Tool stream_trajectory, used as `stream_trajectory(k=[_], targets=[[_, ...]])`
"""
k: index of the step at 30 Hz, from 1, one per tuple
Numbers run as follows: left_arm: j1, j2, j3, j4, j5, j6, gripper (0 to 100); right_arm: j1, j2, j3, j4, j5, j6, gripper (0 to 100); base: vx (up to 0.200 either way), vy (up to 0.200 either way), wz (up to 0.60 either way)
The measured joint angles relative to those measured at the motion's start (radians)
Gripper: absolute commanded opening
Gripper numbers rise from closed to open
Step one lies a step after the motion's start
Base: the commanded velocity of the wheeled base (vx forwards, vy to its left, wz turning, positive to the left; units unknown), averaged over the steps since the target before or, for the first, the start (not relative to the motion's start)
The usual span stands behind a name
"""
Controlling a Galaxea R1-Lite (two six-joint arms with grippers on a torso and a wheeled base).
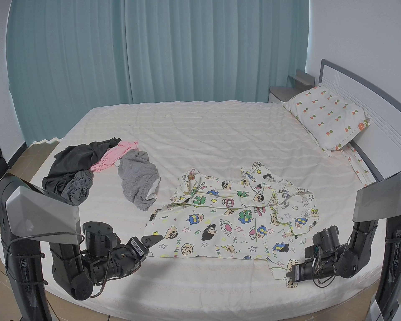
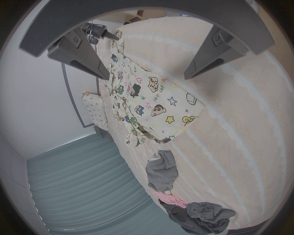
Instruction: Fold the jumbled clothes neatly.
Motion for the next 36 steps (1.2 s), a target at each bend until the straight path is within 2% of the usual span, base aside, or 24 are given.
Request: stream_trajectory(k=[8, 9, 12, 17, 20, 24, 30, 36], targets=[[-0.001, 0.002, -0.001, 0.001, 0.001, 0.017, 100, -0.101, -0.035, 0.05, 0.001, 0.043, -0.096, 0, 0.0, 0.0, 0.0], [-0.001, 0.006, -0.004, 0.002, 0.009, 0.04, 100, -0.135, -0.041, 0.069, 0.0, 0.073, -0.123, 0, 0.0, 0.0, 0.0], [-0.001, 0.02, -0.007, 0.005, 0.033, 0.113, 100, -0.17, -0.051, 0.09, 0.001, 0.093, -0.136, 0, 0.0, 0.0, 0.0], [-0.008, 0.049, -0.021, 0.027, 0.061, 0.187, 100, -0.188, -0.067, 0.114, -0.004, 0.106, -0.142, 0, 0.0, 0.0, 0.0], [-0.014, 0.062, -0.045, 0.096, 0.064, 0.22, 100, -0.185, -0.072, 0.12, -0.006, 0.111, -0.144, 0, 0.0, 0.0, 0.0], [-0.018, 0.077, -0.1, 0.211, 0.07, 0.323, 100, -0.178, -0.075, 0.128, -0.008, 0.132, -0.145, 0, 0.0, 0.0, 0.0], [-0.023, 0.096, -0.23, 0.349, 0.105, 0.391, 100, -0.17, -0.079, 0.137, -0.013, 0.148, -0.145, 0, 0.0, 0.0, 0.0], [-0.026, 0.123, -0.352, 0.493, 0.135, 0.483, 100, -0.167, -0.08, 0.152, -0.096, 0.152, -0.144, 0, 0.0, 0.0, 0.0]])
